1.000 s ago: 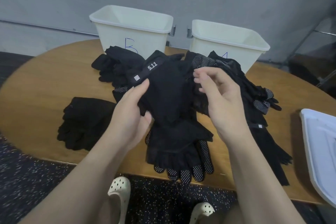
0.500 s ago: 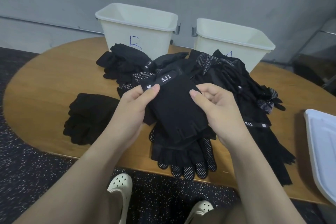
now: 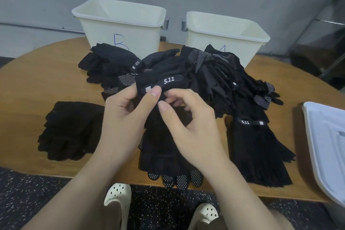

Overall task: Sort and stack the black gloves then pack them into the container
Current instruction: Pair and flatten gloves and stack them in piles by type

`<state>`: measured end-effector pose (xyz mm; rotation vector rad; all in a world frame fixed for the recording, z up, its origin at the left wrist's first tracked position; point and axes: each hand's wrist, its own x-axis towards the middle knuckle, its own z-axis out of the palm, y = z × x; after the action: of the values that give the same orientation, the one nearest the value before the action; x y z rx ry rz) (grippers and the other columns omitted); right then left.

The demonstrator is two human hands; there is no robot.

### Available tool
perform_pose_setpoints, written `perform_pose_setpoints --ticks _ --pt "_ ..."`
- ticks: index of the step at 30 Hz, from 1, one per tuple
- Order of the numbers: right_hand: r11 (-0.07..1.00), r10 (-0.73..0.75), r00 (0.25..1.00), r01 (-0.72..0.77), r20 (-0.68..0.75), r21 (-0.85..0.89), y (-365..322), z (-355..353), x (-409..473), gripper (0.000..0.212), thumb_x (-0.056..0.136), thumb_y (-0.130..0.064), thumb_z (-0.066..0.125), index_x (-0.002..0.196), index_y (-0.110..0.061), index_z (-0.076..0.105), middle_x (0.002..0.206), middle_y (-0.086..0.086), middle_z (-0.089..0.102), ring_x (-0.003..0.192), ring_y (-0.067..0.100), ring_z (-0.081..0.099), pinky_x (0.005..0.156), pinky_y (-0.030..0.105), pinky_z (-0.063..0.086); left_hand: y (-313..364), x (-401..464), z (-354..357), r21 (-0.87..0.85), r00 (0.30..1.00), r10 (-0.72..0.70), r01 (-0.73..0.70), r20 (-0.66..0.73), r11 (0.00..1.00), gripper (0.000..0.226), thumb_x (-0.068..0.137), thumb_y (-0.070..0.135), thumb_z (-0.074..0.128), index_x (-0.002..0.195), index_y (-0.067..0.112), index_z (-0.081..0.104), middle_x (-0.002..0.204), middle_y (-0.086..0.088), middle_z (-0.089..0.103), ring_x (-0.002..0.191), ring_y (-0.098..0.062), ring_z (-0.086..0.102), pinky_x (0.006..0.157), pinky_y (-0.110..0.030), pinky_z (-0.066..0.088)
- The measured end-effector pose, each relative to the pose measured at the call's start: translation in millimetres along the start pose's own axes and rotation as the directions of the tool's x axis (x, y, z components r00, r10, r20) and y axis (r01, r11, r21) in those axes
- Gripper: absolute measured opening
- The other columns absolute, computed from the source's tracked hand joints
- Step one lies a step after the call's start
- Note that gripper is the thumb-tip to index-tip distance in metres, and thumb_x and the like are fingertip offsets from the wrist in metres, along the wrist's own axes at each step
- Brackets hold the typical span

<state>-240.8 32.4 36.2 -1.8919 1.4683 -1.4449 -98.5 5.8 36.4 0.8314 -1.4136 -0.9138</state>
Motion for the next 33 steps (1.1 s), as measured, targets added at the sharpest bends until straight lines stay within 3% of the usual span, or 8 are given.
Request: perform_pose_setpoints --ticks 3,6,11,14,16,20,25,33 --pt "0.994 0.075 0.996 -0.078 0.042 0.072 -3.6 -6.1 1.2 0.039 0.085 -0.058 0.062 0.108 -0.027 0.069 0.103 -0.018 0.067 0.106 0.008 0.061 0.09 0.015 0.043 -5.6 0.0 -0.6 -0.004 0.995 -0.023 0.023 0.094 1.0 0.05 0.104 0.054 0.044 0.08 0.015 0.064 0.077 0.013 0.065 0.075 -0.003 0.06 0.068 -0.025 0.049" --pt "0.979 0.122 0.983 -0.142 0.139 0.144 -4.0 -14.5 4.0 0.03 0.079 -0.059 0.068 0.094 -0.034 0.063 0.091 -0.017 0.064 0.093 0.01 0.063 0.08 0.015 0.046 -13.9 4.7 -2.7 -0.04 0.968 -0.087 0.099 0.234 0.994 0.065 0.108 0.048 0.018 0.126 0.01 0.068 0.124 -0.01 0.07 0.121 -0.028 0.065 0.097 -0.05 0.054" --pt "0.955 0.164 0.976 -0.193 0.141 0.225 -1.0 -20.6 7.9 0.015 0.087 -0.042 0.076 0.092 -0.03 0.068 0.084 0.002 0.069 0.075 0.014 0.065 0.068 0.031 0.055 0.5 -1.7 4.9 -0.008 0.942 -0.043 0.048 0.333 0.999 0.062 0.111 0.042 0.019 0.135 0.003 0.061 0.125 -0.008 0.064 0.122 -0.025 0.063 0.101 -0.039 0.054" --pt "0.931 0.201 0.972 -0.228 0.12 0.286 0.5 -25.0 9.7 0.013 0.098 -0.026 0.066 0.09 -0.018 0.072 0.086 0.008 0.072 0.08 0.022 0.066 0.075 0.037 0.055 0.4 27.8 6.8 0.158 0.881 -0.326 0.288 0.344 0.945 0.051 0.111 0.028 0.039 0.119 -0.014 0.067 0.083 -0.024 0.052 0.075 -0.034 0.052 0.072 -0.024 0.047" --pt "0.88 0.267 0.954 -0.299 0.136 0.368 3.8 -26.8 11.3 0.018 0.1 -0.022 0.063 0.088 -0.015 0.074 0.092 0.013 0.073 0.082 0.016 0.066 0.078 0.031 0.053 -11.0 46.2 0.7 0.352 0.763 -0.548 0.436 0.344 0.828 0.051 0.102 0.037 0.055 0.072 0.006 0.081 0.076 -0.016 0.049 0.067 -0.027 0.045 0.052 -0.018 0.04" --pt "0.674 0.411 0.888 -0.449 0.208 0.586 11.0 -28.8 17.0 0.04 0.089 -0.032 0.064 0.093 0.008 0.066 0.112 0.035 0.066 0.097 0.04 0.066 0.09 0.058 0.052 -25.1 20.0 -2.1 0.108 0.977 -0.172 0.159 0.127 0.981 0.037 0.102 0.041 0.048 0.111 0.017 0.074 0.101 -0.001 0.065 0.096 -0.019 0.057 0.085 -0.03 0.046" --pt "0.362 0.415 0.769 -0.63 0.486 0.687 11.4 -42.9 21.7 0.044 0.091 -0.026 0.064 0.128 -0.002 0.069 0.136 0.021 0.064 0.126 0.034 0.061 0.112 0.049 0.044 -15.4 16.7 5.7 -0.2 0.856 -0.411 0.483 0.315 0.853 0.059 0.093 0.05 0.048 0.134 0.012 0.066 0.132 -0.009 0.067 0.124 -0.027 0.062 0.107 -0.042 0.042" --pt "0.515 0.445 0.691 -0.718 0.57 0.467 17.9 -45.5 22.5 0.044 0.105 -0.05 0.043 0.116 -0.023 0.076 0.124 0.003 0.074 0.122 0.023 0.067 0.105 0.039 0.054 -15.0 3.3 -0.7 -0.154 0.896 -0.383 0.42 0.223 0.894 0.028 0.089 0.022 0.066 0.11 0.004 0.074 0.11 -0.014 0.076 0.108 -0.031 0.072 0.091 -0.036 0.059"
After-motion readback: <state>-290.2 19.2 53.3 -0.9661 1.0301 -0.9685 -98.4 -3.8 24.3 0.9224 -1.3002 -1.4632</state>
